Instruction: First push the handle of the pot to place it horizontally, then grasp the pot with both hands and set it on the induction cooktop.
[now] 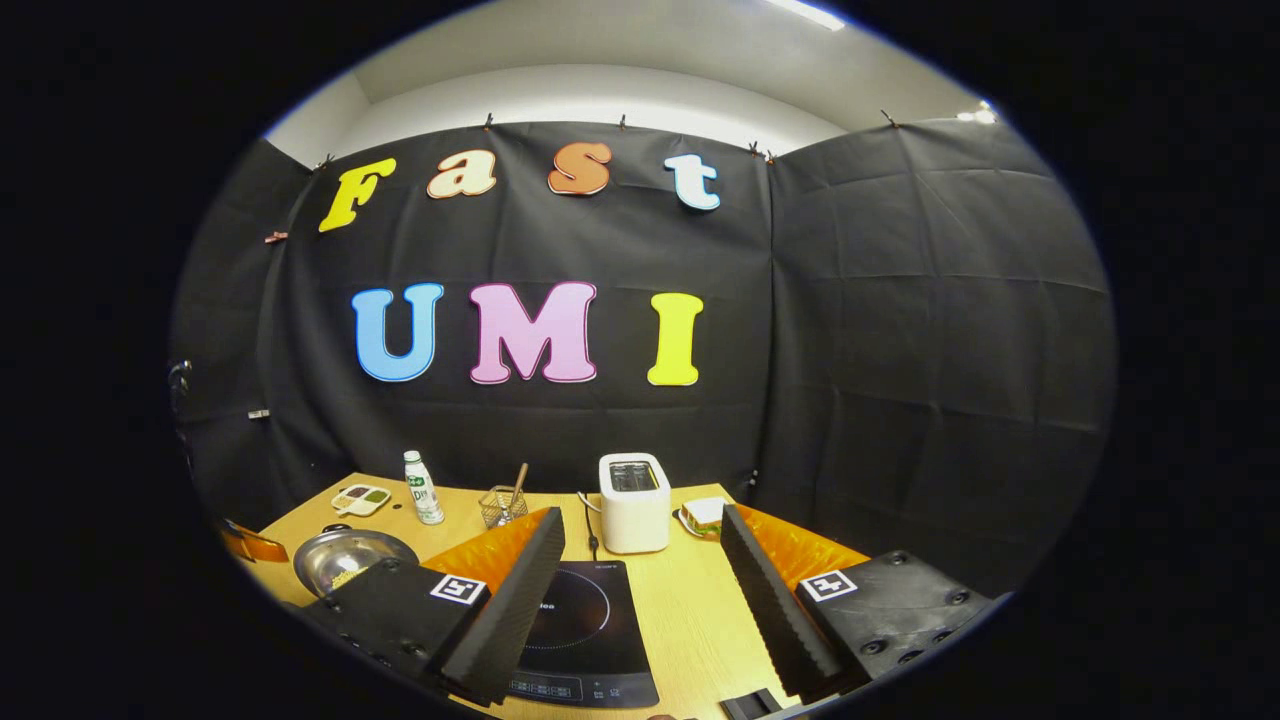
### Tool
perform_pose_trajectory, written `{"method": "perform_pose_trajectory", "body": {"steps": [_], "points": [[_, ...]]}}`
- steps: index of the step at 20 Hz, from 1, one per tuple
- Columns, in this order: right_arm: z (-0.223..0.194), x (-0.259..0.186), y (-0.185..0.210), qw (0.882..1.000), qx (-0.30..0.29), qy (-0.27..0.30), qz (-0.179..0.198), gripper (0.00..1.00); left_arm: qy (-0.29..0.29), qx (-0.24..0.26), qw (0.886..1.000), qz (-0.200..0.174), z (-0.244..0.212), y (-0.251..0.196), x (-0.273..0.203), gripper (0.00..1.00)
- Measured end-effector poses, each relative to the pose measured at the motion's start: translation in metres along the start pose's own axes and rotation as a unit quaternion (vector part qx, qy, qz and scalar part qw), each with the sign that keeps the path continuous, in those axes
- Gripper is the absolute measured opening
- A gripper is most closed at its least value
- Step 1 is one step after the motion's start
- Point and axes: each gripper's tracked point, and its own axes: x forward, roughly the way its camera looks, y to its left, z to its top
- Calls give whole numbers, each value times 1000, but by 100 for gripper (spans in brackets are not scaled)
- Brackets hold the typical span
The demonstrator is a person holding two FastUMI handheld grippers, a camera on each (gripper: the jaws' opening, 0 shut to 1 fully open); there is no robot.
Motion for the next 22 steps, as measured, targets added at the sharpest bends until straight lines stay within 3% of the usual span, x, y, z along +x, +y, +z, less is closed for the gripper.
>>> {"method": "perform_pose_trajectory", "body": {"steps": [6,12,22], "points": [[-16,1,-2,1000,7,21,-5,98,86,82,992,-28,-62,-5,24,5],[-29,5,-6,999,11,41,-12,98,154,124,979,-56,-112,-16,52,5],[-45,16,-19,998,5,66,6,98,179,152,970,-66,-115,-43,90,5]]}}
